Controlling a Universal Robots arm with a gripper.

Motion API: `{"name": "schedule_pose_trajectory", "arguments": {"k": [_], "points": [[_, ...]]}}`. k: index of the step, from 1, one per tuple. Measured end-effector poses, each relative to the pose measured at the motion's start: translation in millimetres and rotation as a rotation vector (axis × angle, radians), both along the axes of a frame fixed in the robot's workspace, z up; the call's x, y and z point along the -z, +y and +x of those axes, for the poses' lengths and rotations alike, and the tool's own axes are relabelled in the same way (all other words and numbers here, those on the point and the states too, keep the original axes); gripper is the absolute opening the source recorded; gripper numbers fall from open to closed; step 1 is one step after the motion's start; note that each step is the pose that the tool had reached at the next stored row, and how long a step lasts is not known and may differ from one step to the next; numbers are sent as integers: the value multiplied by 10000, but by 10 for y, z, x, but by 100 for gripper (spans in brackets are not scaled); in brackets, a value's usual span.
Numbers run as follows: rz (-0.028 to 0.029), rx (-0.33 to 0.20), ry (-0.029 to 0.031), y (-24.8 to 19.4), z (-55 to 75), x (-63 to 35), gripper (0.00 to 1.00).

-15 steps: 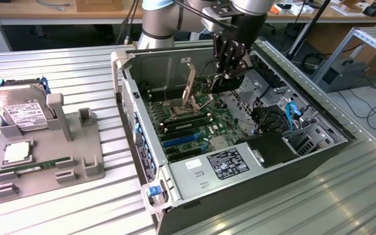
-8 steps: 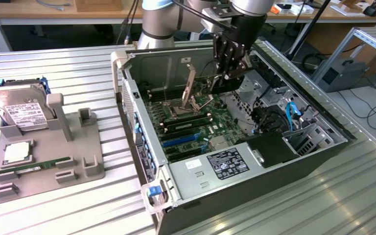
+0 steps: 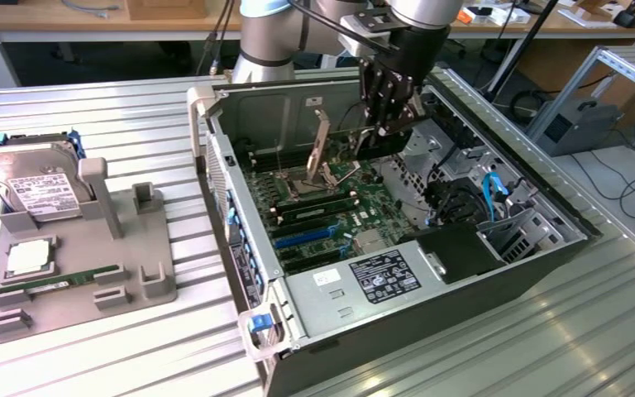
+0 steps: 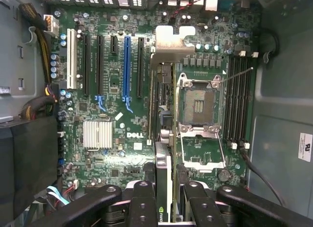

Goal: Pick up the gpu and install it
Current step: 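Insert the gpu into the slot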

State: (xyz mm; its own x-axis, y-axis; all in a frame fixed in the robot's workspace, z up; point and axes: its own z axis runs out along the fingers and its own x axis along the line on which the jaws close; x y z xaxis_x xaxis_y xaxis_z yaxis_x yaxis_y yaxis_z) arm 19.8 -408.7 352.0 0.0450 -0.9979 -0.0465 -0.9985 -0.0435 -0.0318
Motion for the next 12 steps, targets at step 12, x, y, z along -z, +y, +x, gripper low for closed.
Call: {"name": "schedule_pose_trajectory", "arguments": {"k": [12], "points": [[0,0,1,-20,-4,21,27]]}}
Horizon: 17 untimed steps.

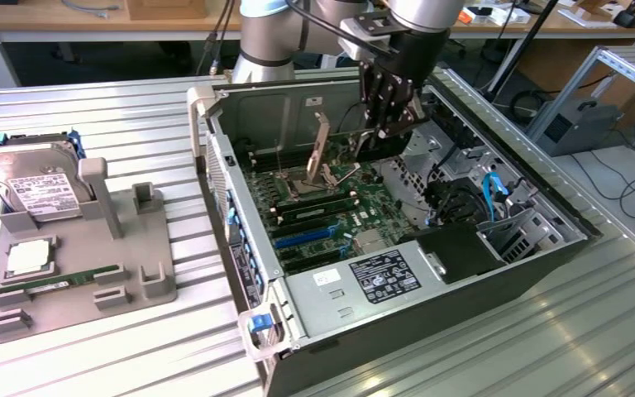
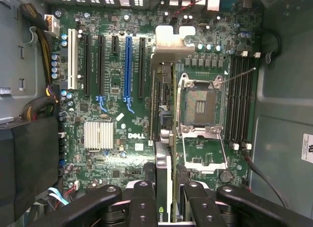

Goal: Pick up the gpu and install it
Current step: 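Insert the gpu into the slot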

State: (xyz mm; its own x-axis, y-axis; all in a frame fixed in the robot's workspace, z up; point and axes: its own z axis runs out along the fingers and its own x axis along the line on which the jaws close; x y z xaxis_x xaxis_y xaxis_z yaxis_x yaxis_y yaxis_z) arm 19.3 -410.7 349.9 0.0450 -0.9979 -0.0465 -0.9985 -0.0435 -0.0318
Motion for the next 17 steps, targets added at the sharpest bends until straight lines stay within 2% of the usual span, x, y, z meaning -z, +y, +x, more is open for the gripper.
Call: {"name": "schedule_pose_trajectory", "arguments": {"k": [17], "points": [[0,0,0,-24,-2,33,27]]}}
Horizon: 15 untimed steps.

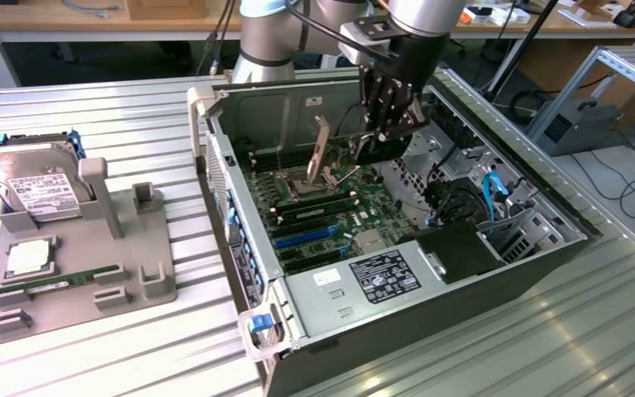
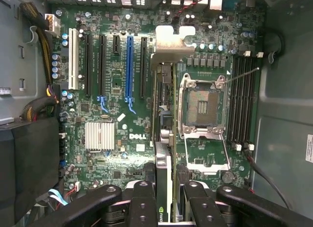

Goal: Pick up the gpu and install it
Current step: 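Insert the gpu into the slot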

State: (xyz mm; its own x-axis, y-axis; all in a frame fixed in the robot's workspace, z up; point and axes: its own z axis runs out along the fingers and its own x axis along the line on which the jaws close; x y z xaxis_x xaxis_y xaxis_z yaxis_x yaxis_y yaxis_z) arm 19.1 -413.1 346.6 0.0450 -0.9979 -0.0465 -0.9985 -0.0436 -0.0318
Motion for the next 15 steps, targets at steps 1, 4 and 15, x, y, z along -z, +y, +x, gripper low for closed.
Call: {"name": "schedule_pose_trajectory", "arguments": {"k": [1,4,15], "points": [[0,0,0,-2,0,2,27],[0,0,0,-6,-1,8,27],[0,0,0,-21,-2,25,27]]}}
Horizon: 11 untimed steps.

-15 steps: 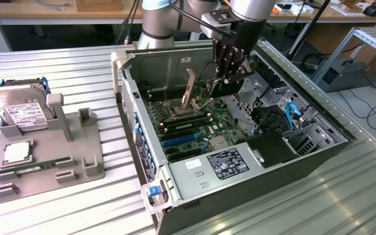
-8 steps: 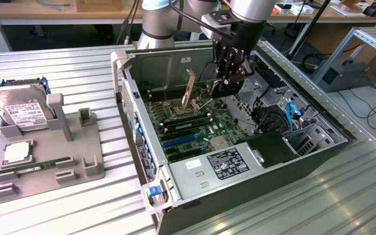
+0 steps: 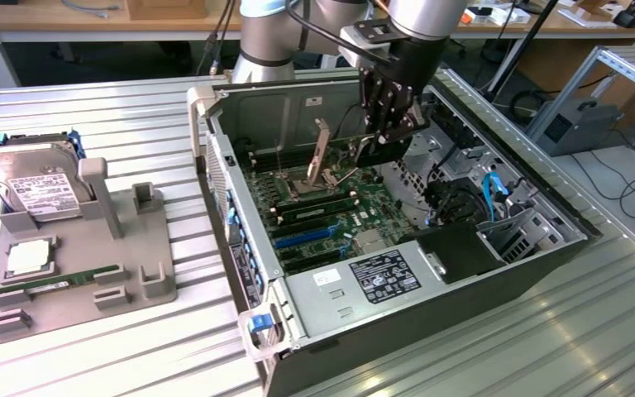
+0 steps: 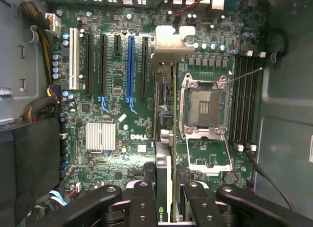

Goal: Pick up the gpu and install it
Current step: 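Insert the gpu into the slot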

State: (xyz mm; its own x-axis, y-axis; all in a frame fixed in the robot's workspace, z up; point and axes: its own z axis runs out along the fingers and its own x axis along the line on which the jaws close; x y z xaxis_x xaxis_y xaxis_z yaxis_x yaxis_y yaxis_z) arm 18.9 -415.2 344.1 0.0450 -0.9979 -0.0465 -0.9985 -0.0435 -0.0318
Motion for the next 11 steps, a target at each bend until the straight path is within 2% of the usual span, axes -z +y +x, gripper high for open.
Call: {"name": "schedule_pose_trajectory", "arguments": {"k": [11], "points": [[0,0,0,-19,-5,28,27]]}}
